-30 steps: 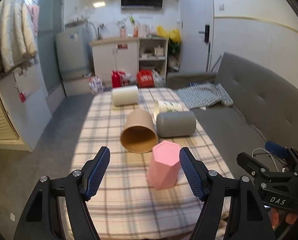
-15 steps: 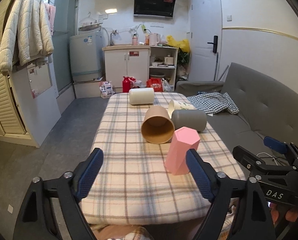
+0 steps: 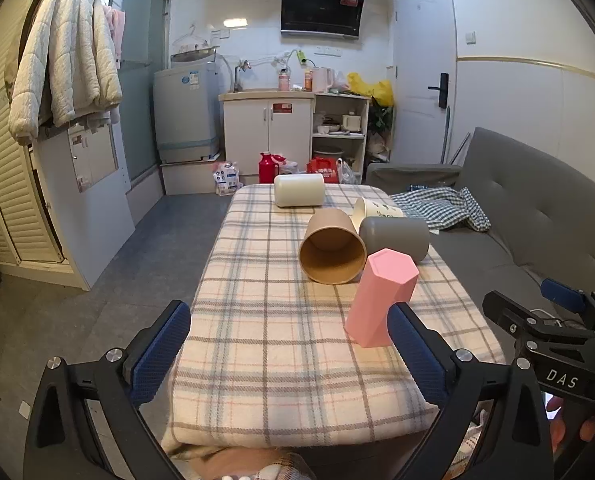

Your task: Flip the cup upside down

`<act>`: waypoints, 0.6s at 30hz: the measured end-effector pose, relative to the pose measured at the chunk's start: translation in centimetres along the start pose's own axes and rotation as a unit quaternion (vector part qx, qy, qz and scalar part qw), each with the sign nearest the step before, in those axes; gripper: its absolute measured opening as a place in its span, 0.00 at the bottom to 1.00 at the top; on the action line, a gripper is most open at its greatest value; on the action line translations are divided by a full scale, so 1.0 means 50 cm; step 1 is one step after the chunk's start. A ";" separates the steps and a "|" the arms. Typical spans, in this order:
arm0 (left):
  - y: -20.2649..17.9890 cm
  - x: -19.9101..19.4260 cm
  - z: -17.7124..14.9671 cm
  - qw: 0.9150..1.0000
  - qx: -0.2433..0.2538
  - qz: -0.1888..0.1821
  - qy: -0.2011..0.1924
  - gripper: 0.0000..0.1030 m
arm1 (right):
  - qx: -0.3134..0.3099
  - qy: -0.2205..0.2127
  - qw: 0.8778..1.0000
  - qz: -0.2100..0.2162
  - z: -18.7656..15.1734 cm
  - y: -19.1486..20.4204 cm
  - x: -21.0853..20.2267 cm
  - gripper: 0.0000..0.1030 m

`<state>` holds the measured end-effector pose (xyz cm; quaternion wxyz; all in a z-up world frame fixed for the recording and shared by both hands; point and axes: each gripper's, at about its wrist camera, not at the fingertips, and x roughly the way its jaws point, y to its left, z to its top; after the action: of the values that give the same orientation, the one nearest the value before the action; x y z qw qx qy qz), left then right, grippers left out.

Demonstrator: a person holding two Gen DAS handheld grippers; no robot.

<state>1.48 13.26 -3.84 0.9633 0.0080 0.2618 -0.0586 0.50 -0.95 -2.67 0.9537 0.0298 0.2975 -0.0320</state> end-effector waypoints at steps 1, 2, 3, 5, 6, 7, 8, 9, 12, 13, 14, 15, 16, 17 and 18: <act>0.000 0.000 -0.001 1.000 0.001 0.002 0.000 0.99 | 0.001 0.000 1.000 0.000 0.000 -0.002 0.000 1.00; 0.000 0.000 -0.001 1.000 0.001 0.003 0.001 0.99 | 0.002 0.000 1.000 0.000 0.000 -0.003 0.000 1.00; 0.000 0.000 0.000 1.000 0.001 0.003 0.002 0.99 | 0.004 0.000 1.000 0.000 0.000 -0.004 0.000 1.00; 0.002 -0.001 -0.002 1.000 0.000 0.004 0.003 0.99 | 0.005 0.000 1.000 -0.001 0.000 -0.007 0.000 1.00; 0.003 -0.001 -0.002 1.000 -0.001 0.004 0.004 0.99 | 0.006 0.000 1.000 -0.001 0.000 -0.008 0.000 1.00; 0.003 -0.001 -0.002 1.000 -0.002 0.004 0.004 0.99 | 0.007 0.000 1.000 -0.001 0.000 -0.009 0.000 1.00; 0.003 0.000 -0.002 1.000 -0.002 0.004 0.005 0.99 | 0.007 0.000 1.000 -0.001 0.000 -0.010 -0.001 1.00; 0.001 0.000 -0.003 1.000 0.000 0.004 0.006 0.99 | 0.007 0.000 1.000 -0.001 0.000 -0.010 -0.001 1.00; 0.001 0.000 -0.005 1.000 0.000 0.003 0.009 0.99 | 0.008 0.000 1.000 -0.002 0.001 -0.013 0.000 1.00; 0.000 0.000 -0.005 1.000 0.000 0.003 0.008 0.99 | 0.007 0.000 1.000 -0.001 0.000 -0.009 -0.001 1.00; 0.001 0.000 -0.005 1.000 -0.001 0.003 0.008 0.99 | 0.007 0.000 1.000 -0.001 0.000 -0.009 -0.001 1.00; 0.000 0.000 -0.005 1.000 0.000 0.003 0.007 0.99 | 0.007 0.000 1.000 -0.001 0.000 -0.010 -0.002 1.00; 0.000 0.001 -0.005 1.000 -0.001 0.004 0.007 0.99 | 0.006 0.000 1.000 -0.002 0.000 -0.010 -0.002 1.00; 0.000 0.001 -0.005 1.000 -0.001 0.004 0.007 0.99 | 0.006 0.000 1.000 -0.001 0.000 -0.010 -0.002 1.00; -0.001 0.001 -0.005 1.000 -0.001 0.004 0.007 0.99 | 0.006 0.000 1.000 -0.001 0.000 -0.010 -0.001 1.00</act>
<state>1.39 13.24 -4.08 0.9617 0.0083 0.2686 -0.0543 0.41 -1.46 -2.63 0.9535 0.0355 0.2973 -0.0347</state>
